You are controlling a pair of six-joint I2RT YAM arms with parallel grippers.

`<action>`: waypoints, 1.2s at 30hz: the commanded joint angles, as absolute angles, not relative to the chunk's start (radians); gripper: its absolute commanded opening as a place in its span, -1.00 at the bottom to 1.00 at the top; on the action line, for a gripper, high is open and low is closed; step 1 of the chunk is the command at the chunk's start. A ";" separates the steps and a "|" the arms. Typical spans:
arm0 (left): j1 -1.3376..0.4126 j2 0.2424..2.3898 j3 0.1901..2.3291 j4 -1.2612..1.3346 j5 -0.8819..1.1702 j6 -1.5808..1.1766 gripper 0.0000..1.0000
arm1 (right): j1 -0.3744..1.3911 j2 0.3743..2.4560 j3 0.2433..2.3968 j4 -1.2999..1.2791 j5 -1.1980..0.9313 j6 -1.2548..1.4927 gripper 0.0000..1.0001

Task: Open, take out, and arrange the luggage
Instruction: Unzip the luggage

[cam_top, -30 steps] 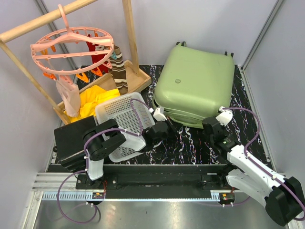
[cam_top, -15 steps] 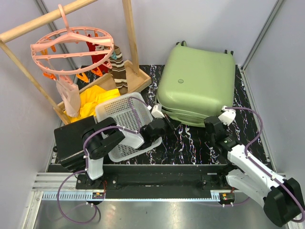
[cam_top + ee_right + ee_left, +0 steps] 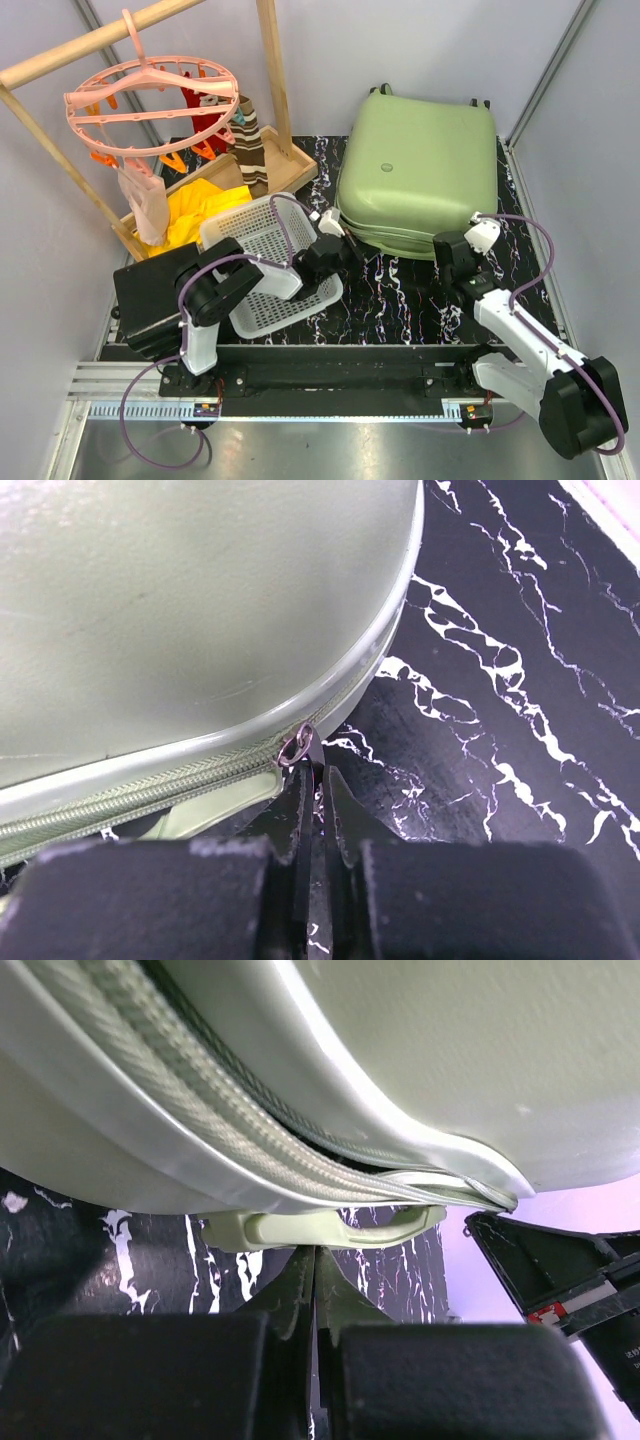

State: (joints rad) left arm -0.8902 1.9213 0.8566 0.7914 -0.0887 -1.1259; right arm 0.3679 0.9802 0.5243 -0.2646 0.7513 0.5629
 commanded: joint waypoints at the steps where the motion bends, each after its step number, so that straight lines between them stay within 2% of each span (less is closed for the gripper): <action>1: -0.790 1.924 0.905 0.841 -0.235 -1.051 -1.00 | 0.344 0.971 0.584 -0.249 0.783 0.485 -1.00; 2: -0.790 1.905 0.900 0.839 -0.235 -1.031 -1.00 | 0.344 0.968 0.589 -0.249 0.752 0.467 -1.00; 3: -0.793 1.895 0.893 0.842 -0.233 -1.000 -1.00 | 0.344 0.951 0.591 -0.244 0.673 0.448 -0.74; 4: -0.795 1.882 0.870 0.850 -0.232 -0.988 -0.92 | 0.344 0.934 0.591 -0.229 0.620 0.433 -0.59; 5: -0.799 1.861 0.858 0.889 -0.218 -0.948 -0.81 | 0.344 0.896 0.594 -0.213 0.520 0.413 -0.47; 6: -0.810 1.849 0.848 0.909 -0.209 -0.922 -0.56 | 0.345 0.878 0.595 -0.213 0.481 0.407 -0.21; 8: -0.831 1.824 0.839 0.928 -0.190 -0.815 -0.26 | 0.345 0.815 0.592 -0.210 0.363 0.390 -0.06; 9: -0.862 1.789 0.841 0.925 -0.190 -0.771 -0.01 | 0.345 0.796 0.594 -0.213 0.326 0.355 0.13; 13: -0.940 1.701 0.841 0.891 -0.189 -0.588 0.27 | 0.345 0.744 0.607 -0.250 0.120 0.247 0.39; 18: -0.956 1.588 0.833 0.783 -0.146 -0.528 0.43 | 0.350 0.833 0.647 -0.230 -0.041 0.160 0.38; 21: -0.954 1.503 0.889 0.585 -0.161 -0.442 0.55 | 0.359 0.923 0.676 -0.213 -0.049 0.117 0.35; 22: -0.951 1.468 0.909 0.445 -0.187 -0.421 0.67 | 0.360 0.934 0.684 -0.197 -0.046 0.106 0.34; 25: -0.901 1.399 0.946 0.272 -0.169 -0.335 0.78 | 0.367 0.933 0.690 -0.138 -0.061 0.097 0.39; 29: -0.720 1.329 0.902 0.235 -0.042 -0.377 0.84 | 0.368 0.980 0.699 -0.071 -0.038 0.167 0.43; 32: -0.660 1.336 0.888 0.218 -0.006 -0.377 0.83 | 0.383 1.031 0.699 -0.019 -0.031 0.190 0.43; 36: -0.591 1.353 0.887 0.244 0.069 -0.426 0.77 | 0.512 1.063 0.758 0.005 0.020 0.173 0.44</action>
State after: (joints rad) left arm -0.6315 1.3548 0.8978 0.2390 -0.0463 -0.4080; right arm 0.4015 1.0409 0.6651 -0.0704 -0.0170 0.1745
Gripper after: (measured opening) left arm 0.898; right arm 0.714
